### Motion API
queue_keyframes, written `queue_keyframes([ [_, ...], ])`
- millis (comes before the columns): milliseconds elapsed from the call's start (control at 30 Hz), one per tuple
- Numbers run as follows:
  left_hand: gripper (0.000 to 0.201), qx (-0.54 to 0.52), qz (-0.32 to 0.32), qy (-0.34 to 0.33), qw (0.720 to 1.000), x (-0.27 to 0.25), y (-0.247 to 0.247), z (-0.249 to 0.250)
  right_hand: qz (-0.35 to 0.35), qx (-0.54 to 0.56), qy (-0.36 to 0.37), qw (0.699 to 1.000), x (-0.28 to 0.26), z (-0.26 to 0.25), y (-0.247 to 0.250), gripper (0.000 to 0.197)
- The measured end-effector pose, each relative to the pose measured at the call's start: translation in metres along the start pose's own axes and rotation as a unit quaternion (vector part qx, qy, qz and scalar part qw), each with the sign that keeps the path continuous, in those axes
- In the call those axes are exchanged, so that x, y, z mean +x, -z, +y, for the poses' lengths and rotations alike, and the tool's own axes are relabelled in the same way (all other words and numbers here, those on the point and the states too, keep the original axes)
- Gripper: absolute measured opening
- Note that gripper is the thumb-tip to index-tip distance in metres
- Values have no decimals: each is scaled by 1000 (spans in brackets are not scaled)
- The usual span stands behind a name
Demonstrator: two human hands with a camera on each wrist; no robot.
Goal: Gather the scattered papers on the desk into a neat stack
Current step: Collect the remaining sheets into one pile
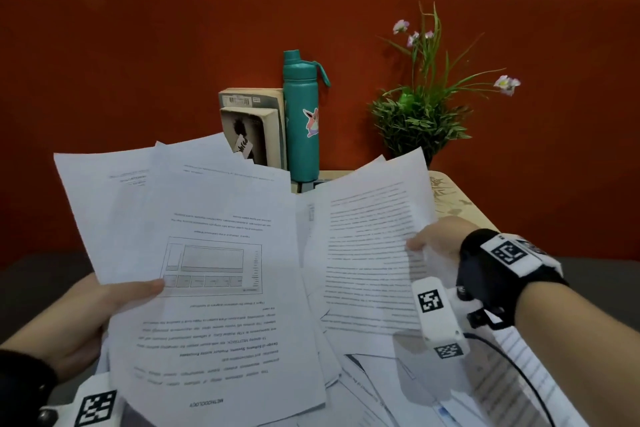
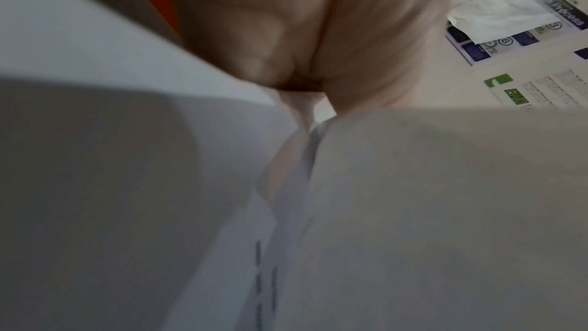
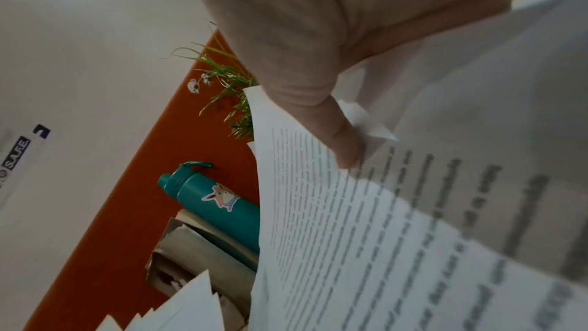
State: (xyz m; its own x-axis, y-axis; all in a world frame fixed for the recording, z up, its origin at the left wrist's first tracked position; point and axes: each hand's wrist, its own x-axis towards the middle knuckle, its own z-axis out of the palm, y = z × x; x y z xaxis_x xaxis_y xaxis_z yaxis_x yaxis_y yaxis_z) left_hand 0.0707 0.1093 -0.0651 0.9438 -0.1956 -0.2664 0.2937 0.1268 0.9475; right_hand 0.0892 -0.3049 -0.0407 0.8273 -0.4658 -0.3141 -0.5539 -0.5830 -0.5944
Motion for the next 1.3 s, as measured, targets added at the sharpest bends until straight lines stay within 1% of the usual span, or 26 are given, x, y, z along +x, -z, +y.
queue_keyframes([
  [33, 98, -1, -1, -1, 1000, 2, -1, 0, 13, 16, 14, 1000, 1, 0, 6, 41],
  [67, 88, -2, 3, -5, 1000, 3, -2, 0, 34, 48, 24, 998, -3, -1, 13, 39],
  [133, 62, -2, 1, -20, 1000, 6, -9, 2, 96, 116, 75, 986, -13, -6, 31, 36],
  [233, 54, 19, 1, -35, 999, 11, -20, 4, 190, 131, 180, 956, -36, -18, 62, 31],
  [300, 42, 27, 14, -39, 999, 14, -30, 8, 235, 155, 248, 927, -51, -29, 85, 26],
  [367, 39, 31, 25, -39, 998, 18, -39, 11, 234, 224, 275, 905, -55, -39, 107, 17],
  [400, 39, 28, 31, -37, 998, 19, -43, 11, 220, 276, 257, 900, -49, -40, 115, 22],
  [433, 39, 24, 37, -32, 999, 21, -47, 12, 199, 298, 247, 900, -40, -38, 120, 34],
  [500, 36, 14, 57, -3, 998, 23, -54, 14, 160, 297, 220, 915, -32, -39, 112, 57],
  [533, 34, 11, 69, 22, 997, 24, -58, 16, 120, 294, 209, 925, -32, -40, 103, 62],
  [567, 33, 12, 77, 50, 996, 25, -61, 17, 82, 303, 189, 931, -34, -41, 88, 51],
  [600, 34, 18, 81, 76, 994, 26, -63, 18, 43, 291, 184, 938, -40, -41, 69, 26],
  [633, 34, 25, 85, 94, 992, 26, -65, 19, 29, 252, 172, 952, -38, -39, 51, 9],
  [700, 34, 36, 91, 107, 990, 25, -69, 20, 8, 155, 151, 976, -36, -34, 14, 9],
  [767, 35, 30, 98, 105, 989, 23, -70, 22, -18, 102, 126, 987, -34, -32, -19, 4],
  [800, 36, 19, 95, 102, 990, 22, -69, 23, -33, 100, 118, 987, -33, -31, -35, 6],
  [867, 36, 15, 67, 109, 992, 15, -71, 26, -57, 116, 103, 986, -32, -32, -62, 20],
  [933, 30, 76, 38, 120, 989, 11, -72, 27, -74, 120, 103, 985, -32, -34, -83, 29],
  [967, 31, 117, 33, 116, 986, 10, -72, 26, -77, 125, 105, 983, -33, -36, -88, 31],
  [1033, 44, 165, 39, 86, 982, 10, -68, 27, -85, 157, 114, 977, -29, -40, -92, 31],
  [1067, 48, 168, 39, 60, 983, 10, -65, 30, -93, 195, 114, 970, -27, -41, -91, 35],
  [1100, 51, 161, 29, 28, 986, 9, -61, 35, -92, 245, 110, 959, -27, -43, -87, 46],
  [1167, 56, 136, -1, -33, 990, 6, -54, 49, -98, 355, 94, 925, -26, -47, -76, 76],
  [1233, 58, 114, -23, -78, 990, 1, -51, 65, -158, 415, 121, 888, -29, -53, -61, 102],
  [1267, 57, 107, -34, -94, 989, 0, -50, 72, -188, 430, 143, 871, -31, -57, -56, 105],
  [1300, 58, 102, -42, -108, 988, -1, -50, 78, -220, 432, 166, 858, -38, -62, -49, 95],
])
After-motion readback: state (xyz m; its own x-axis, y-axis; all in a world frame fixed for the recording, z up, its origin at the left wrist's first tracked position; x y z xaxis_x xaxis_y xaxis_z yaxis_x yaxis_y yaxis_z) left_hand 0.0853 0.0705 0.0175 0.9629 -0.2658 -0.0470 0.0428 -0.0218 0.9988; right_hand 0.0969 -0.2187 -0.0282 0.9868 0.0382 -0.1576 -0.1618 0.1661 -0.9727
